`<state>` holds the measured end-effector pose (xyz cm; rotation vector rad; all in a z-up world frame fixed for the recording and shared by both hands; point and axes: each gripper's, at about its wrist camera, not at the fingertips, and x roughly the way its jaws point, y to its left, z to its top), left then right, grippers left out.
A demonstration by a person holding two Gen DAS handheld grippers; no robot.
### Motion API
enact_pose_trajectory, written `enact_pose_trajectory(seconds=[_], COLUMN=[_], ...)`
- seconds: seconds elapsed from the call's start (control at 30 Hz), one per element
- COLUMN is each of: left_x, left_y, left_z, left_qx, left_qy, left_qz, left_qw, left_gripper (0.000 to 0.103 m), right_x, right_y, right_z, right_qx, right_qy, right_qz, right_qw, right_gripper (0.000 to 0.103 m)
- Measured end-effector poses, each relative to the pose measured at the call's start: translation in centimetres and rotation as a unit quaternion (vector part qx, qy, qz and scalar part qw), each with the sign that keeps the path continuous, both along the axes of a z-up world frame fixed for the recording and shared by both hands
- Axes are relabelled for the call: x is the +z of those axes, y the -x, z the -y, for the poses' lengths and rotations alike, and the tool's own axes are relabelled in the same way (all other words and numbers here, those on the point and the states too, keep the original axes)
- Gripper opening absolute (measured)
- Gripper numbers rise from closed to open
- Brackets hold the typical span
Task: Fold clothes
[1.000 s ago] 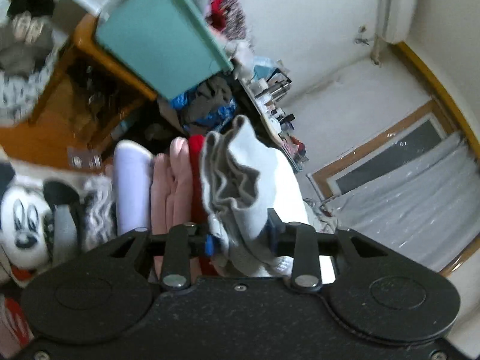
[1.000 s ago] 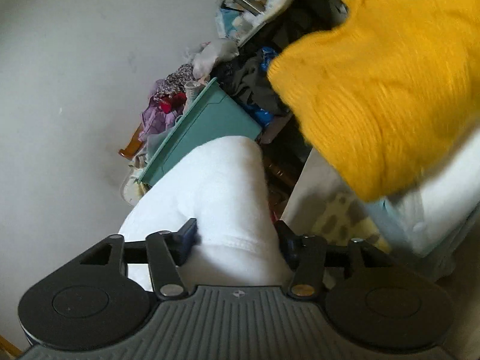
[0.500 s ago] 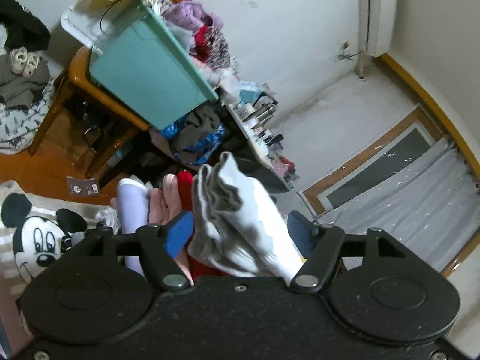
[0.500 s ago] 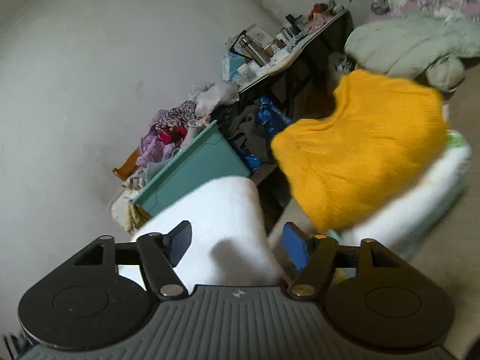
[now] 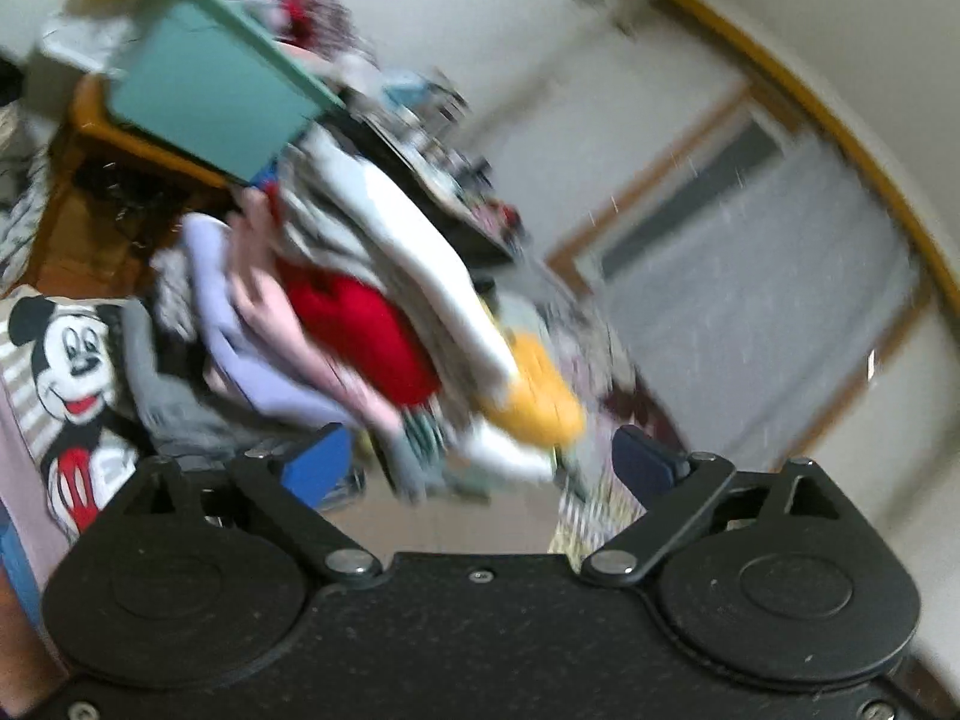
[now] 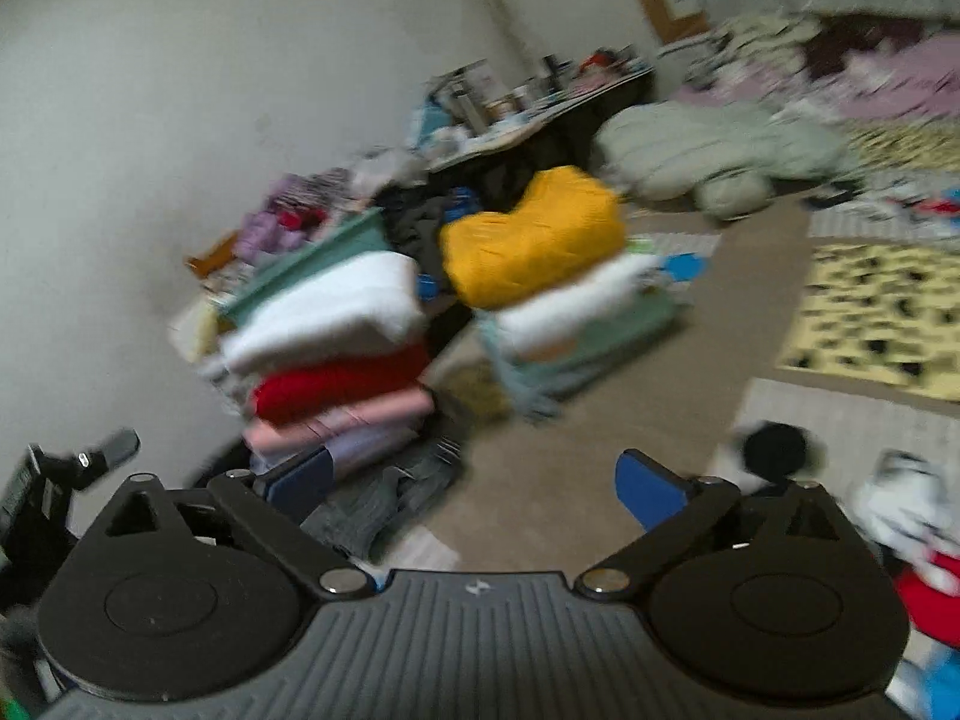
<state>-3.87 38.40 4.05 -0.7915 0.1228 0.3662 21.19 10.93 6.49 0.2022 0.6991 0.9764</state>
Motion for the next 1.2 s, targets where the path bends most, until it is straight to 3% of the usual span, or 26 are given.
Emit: enact_pose_trajectory(seconds=[0.17, 0.3, 0.47, 0.6, 0.87, 0.93, 1.2], left_x=[-0.8, -2.4, -3.2, -3.0, -1.0, -0.9, -0.9], left_y=[-3.4, -6.2, -8.1, -8.4, -7.2, -7.4, -6.4], left_z=[8.2, 14.8, 22.1, 26.6, 33.1, 34.5, 38.1], left_qx=[-0.078, -0.145, -0.210, -0.256, -0.307, -0.310, -0.308], left_qy=[-0.065, -0.108, -0.151, -0.181, -0.240, -0.248, -0.299], left_qz=[-0.083, -0.141, -0.176, -0.190, -0.178, -0.177, -0.188], left_qw=[0.9914, 0.9733, 0.9499, 0.9303, 0.9037, 0.9004, 0.8835], left_gripper=[0.102, 0.103, 0.103, 0.103, 0.103, 0.103, 0.103], right_x=[-1.6, -2.8, -4.0, -4.6, -4.7, -4.7, -4.3], right_y=[3.7, 6.1, 8.5, 10.7, 14.3, 14.9, 16.8], right_z=[7.7, 13.1, 19.2, 23.2, 28.9, 29.7, 32.2], right_qx=[-0.079, -0.154, -0.241, -0.294, -0.358, -0.368, -0.382], right_qy=[0.048, 0.117, 0.143, 0.158, 0.164, 0.174, 0.163], right_qz=[0.001, 0.009, 0.003, 0.005, 0.023, 0.030, 0.038], right_qw=[0.996, 0.981, 0.960, 0.943, 0.919, 0.913, 0.909], right_gripper=[0.103, 0.103, 0.103, 0.103, 0.103, 0.103, 0.103])
